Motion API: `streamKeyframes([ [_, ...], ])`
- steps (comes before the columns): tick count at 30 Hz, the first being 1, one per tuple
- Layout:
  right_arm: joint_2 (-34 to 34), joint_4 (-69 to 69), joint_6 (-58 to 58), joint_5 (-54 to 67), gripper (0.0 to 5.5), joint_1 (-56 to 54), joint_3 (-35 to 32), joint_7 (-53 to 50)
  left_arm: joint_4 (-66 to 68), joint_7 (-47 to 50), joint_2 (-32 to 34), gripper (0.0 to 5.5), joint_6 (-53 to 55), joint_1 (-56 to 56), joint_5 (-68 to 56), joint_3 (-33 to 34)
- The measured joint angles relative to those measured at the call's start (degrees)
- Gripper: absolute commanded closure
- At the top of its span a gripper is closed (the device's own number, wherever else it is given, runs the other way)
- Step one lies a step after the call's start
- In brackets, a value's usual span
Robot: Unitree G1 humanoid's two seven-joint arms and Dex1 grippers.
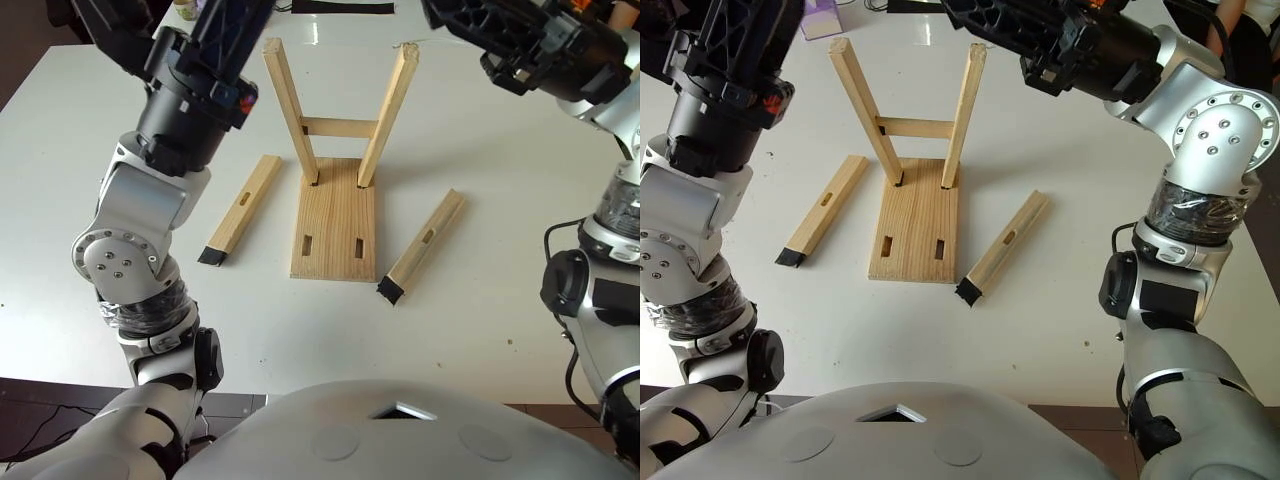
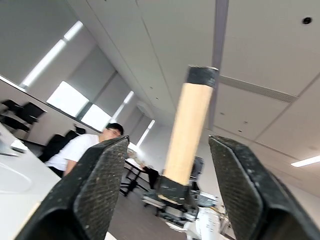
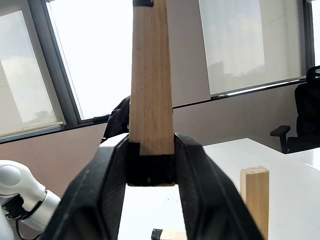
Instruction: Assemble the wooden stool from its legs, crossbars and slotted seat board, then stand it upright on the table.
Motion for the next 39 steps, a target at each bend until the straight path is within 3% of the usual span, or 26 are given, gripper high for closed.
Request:
streamKeyframes([
  [11, -6.2, 0.3, 0.4, -1.3, 4.18, 1.7, 6.9, 11.1, -1.6, -2.9, 6.1, 2.23, 2.0, 0.0, -3.7, -3.4],
  [25, -12.1, -3.2, 1.0, -2.9, 4.18, 7.1, 11.4, 18.1, 1.4, -12.4, 12.0, 2.23, 4.9, 0.2, 2.3, -5.5],
  [37, -13.2, -4.2, 1.0, -3.1, 4.18, 7.7, 12.3, 18.3, 0.4, -17.3, 12.4, 4.09, 4.9, 1.1, 5.9, -5.6],
  [39, -13.5, -4.2, 1.0, -3.5, 4.18, 7.9, 13.1, 18.5, 0.1, -17.5, 12.5, 4.19, 5.0, 1.2, 7.1, -5.6],
])
